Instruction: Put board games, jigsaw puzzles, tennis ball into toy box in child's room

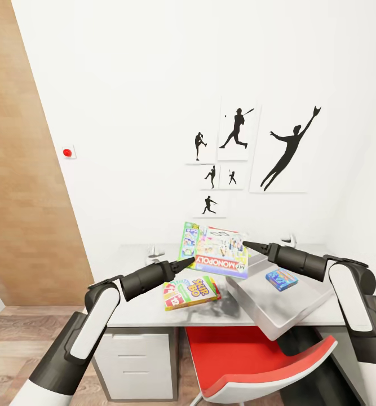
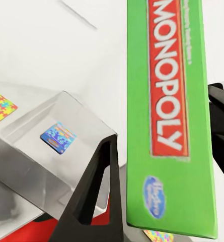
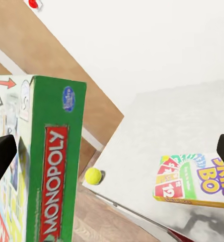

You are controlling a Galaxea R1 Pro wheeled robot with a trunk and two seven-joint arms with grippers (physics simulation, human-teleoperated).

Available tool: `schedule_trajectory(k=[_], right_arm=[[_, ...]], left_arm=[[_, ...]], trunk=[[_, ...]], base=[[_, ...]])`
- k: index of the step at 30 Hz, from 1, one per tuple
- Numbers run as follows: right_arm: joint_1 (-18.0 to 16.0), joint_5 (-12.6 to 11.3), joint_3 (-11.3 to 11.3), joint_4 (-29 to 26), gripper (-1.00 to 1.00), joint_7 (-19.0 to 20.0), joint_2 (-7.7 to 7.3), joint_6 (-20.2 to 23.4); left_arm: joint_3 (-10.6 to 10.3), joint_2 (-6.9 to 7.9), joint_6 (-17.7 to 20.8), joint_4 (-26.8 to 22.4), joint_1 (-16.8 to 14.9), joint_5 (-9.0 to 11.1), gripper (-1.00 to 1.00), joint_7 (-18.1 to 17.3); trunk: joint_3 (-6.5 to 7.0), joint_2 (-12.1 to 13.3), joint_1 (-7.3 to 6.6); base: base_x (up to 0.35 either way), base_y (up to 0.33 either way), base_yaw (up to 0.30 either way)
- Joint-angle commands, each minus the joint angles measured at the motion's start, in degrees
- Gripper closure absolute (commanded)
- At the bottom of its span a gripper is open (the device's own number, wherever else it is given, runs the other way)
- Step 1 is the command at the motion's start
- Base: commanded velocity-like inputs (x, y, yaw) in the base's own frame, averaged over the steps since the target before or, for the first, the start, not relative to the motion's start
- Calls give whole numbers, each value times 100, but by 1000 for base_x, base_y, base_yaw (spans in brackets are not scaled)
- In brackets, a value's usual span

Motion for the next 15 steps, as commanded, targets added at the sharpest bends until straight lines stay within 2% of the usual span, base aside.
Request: schedule_trajectory(k=[1,4,8,9,13,15], right_arm=[[-5,85,-3,6,-100,50,4,22],[-7,1,12,14,-100,50,8,22],[2,-315,55,25,-100,49,13,22],[2,-315,55,25,-100,49,13,22],[30,-611,176,25,-100,47,14,22],[35,-660,223,25,-100,46,15,22]], left_arm=[[-2,1,39,-5,-5,102,100,-7],[-1,0,25,-6,-5,102,100,-7],[-5,-1,-103,2,-5,102,100,2],[-5,-1,-103,2,-5,102,100,2],[-6,-1,-225,12,-5,102,100,10],[-7,-1,-243,15,-5,100,100,12]], trunk=[[-9,-10,3],[-9,-10,3],[-9,-10,3],[-9,-10,3],[-9,-10,3],[-9,-10,3]], base=[[0,0,0],[0,0,0],[0,0,0],[0,0,0],[0,0,0],[0,0,0]])
